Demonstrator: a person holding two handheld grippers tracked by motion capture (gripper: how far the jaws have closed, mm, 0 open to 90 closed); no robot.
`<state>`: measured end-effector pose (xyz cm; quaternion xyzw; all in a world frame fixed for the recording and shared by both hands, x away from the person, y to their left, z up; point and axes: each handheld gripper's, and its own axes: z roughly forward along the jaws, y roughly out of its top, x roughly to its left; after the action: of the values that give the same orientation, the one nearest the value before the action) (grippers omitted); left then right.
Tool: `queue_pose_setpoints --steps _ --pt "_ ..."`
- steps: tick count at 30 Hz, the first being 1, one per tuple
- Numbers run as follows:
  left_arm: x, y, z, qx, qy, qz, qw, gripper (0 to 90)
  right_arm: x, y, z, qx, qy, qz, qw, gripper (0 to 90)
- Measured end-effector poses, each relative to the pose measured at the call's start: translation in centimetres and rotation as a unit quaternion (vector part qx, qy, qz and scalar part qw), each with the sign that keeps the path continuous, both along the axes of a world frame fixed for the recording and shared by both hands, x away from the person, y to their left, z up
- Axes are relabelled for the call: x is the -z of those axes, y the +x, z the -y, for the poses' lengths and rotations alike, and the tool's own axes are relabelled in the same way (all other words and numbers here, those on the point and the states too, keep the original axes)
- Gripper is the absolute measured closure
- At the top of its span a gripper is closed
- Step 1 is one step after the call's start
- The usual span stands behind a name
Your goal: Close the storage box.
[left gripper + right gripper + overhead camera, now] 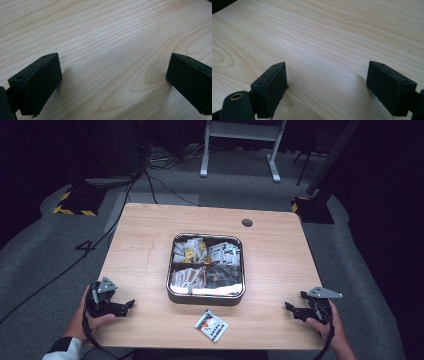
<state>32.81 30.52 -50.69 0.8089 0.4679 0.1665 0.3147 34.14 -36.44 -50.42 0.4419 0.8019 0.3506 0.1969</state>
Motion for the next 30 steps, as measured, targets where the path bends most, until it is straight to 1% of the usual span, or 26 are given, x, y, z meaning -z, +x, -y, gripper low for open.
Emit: queue_pose_setpoints --steps 9,30 --pt "0.00 0.00 0.01 -0.001 0.000 0.000 1.0000 0.3 0.02 0.06 -0.17 0.010 0.000 0.000 1.0000 15.8" --pt "-0.03 0.11 -0.01 0.001 0.002 -0.001 1.0000 0.3 0.02 0.16 -0.19 0.012 -0.002 0.000 0.9999 14.8"
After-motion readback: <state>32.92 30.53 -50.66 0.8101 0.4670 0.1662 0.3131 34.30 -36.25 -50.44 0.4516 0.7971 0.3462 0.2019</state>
